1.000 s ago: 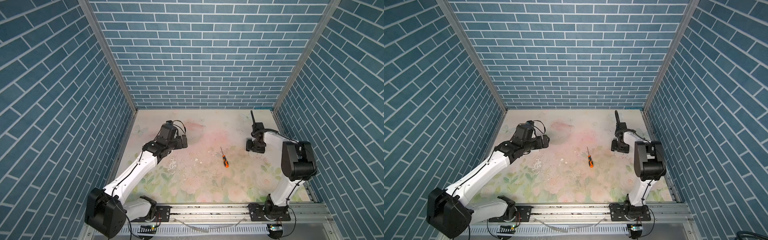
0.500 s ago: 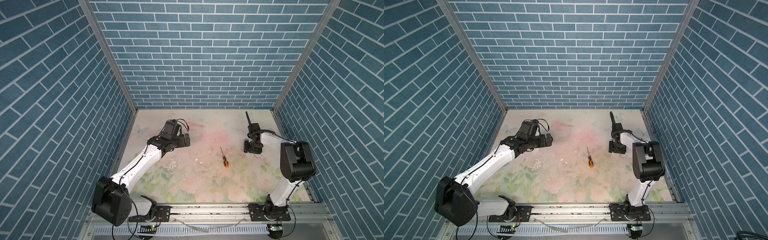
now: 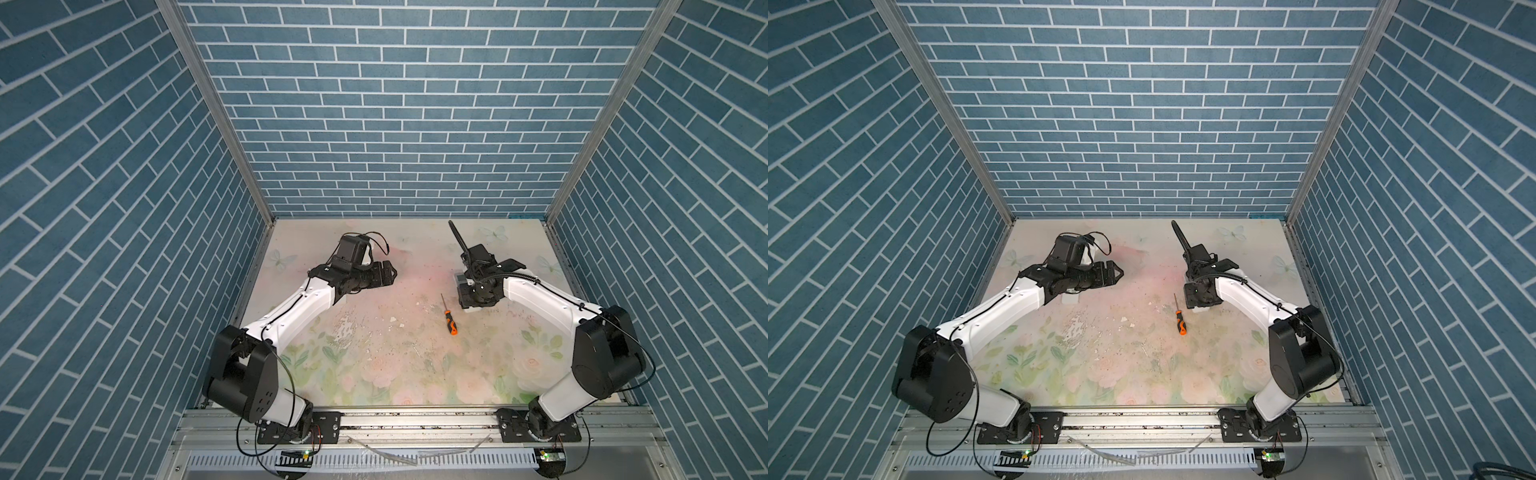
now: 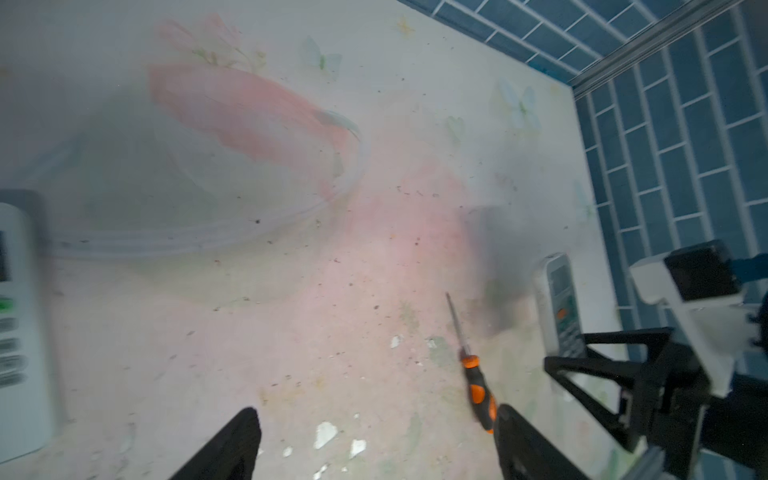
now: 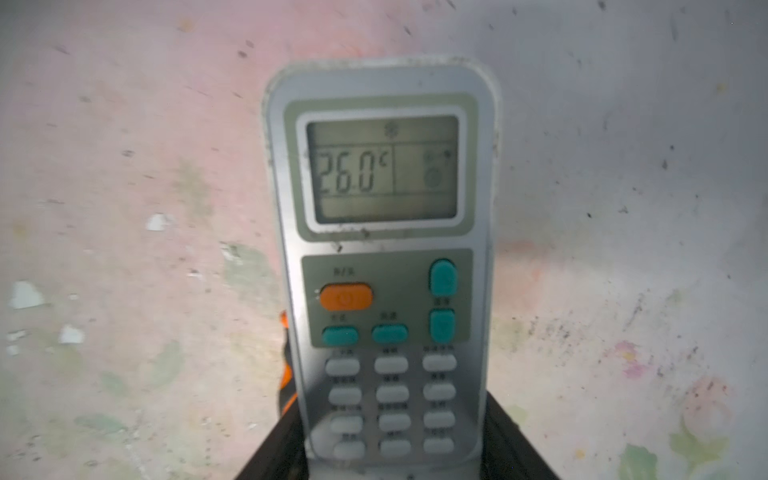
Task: Unload the batteries from the remote control
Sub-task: 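Bring the held remote toward the left gripper while the left gripper approaches it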
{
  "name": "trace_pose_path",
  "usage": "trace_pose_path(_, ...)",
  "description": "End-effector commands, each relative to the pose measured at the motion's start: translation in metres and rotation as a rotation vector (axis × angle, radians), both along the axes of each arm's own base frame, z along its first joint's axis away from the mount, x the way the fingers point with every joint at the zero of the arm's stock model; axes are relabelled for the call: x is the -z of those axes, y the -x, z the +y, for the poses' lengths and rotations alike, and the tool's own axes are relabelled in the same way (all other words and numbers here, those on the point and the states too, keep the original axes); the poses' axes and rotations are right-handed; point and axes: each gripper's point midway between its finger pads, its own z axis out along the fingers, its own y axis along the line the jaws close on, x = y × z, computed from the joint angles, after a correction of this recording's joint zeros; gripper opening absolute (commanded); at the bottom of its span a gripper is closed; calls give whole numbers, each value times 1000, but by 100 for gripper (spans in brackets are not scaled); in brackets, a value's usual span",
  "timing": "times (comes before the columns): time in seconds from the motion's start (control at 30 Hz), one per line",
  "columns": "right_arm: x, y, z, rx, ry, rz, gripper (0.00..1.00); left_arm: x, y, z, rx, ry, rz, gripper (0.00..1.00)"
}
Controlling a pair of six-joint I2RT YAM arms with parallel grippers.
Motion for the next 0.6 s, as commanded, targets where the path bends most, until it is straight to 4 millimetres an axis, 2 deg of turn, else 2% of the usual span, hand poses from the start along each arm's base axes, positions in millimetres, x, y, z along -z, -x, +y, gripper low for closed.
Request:
trace_pose_path(0.0,-33,-3,27,16,-78,-62,0,-14,-6,-31,50,201,-43,79)
trace_pose_path(0.27,-53,1,89,-75,-213,-75,0,-25,-10,-50,55,372,-118,71)
trace_pose_path(0.57,-58,6,131,-150,-290,-56,0,-25,-13,-75,89,508,-131,61)
